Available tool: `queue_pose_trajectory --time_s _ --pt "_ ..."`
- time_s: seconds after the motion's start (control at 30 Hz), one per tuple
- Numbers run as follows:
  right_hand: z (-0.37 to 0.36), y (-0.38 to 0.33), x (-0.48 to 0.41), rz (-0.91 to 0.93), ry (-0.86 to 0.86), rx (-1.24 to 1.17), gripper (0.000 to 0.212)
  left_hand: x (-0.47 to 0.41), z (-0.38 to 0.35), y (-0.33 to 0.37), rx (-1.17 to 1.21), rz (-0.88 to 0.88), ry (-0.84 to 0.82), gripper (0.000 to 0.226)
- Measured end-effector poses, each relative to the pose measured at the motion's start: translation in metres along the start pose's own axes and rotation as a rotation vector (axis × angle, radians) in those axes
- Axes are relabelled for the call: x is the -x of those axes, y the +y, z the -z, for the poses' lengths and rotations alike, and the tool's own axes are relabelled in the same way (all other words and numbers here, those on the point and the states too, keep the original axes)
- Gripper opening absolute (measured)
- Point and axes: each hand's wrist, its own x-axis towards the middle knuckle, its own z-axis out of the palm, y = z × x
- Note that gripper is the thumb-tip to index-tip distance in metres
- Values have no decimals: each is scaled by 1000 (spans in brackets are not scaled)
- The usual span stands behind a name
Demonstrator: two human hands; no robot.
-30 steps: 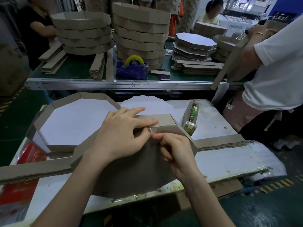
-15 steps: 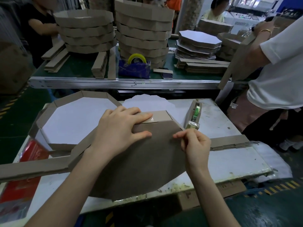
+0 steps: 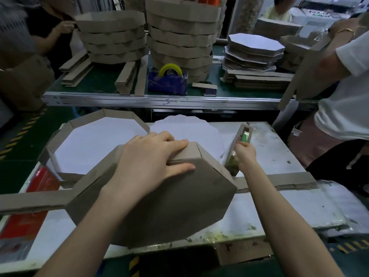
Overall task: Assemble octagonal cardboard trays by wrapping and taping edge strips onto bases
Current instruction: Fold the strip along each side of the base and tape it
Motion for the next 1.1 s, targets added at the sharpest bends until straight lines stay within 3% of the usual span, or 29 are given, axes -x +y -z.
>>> queue_pose_trajectory --time_s 0.13,0.47,0.67,0.8,1.1 --pt "5 19 -42 -180 8 153 40 -1 -6 3 -14 -47 49 68" --pt "-8 26 -85 -341 -41 -33 45 -6 -12 -3 7 19 32 68" --pt "-13 21 -74 -298 108 -373 16 -8 -13 -1 38 28 47 66" --pt "-18 29 -55 -223 165 -588 22 -10 -13 0 34 25 47 67" --pt "-20 96 -28 -8 118 -273 31 -8 -12 1 27 53 9 72"
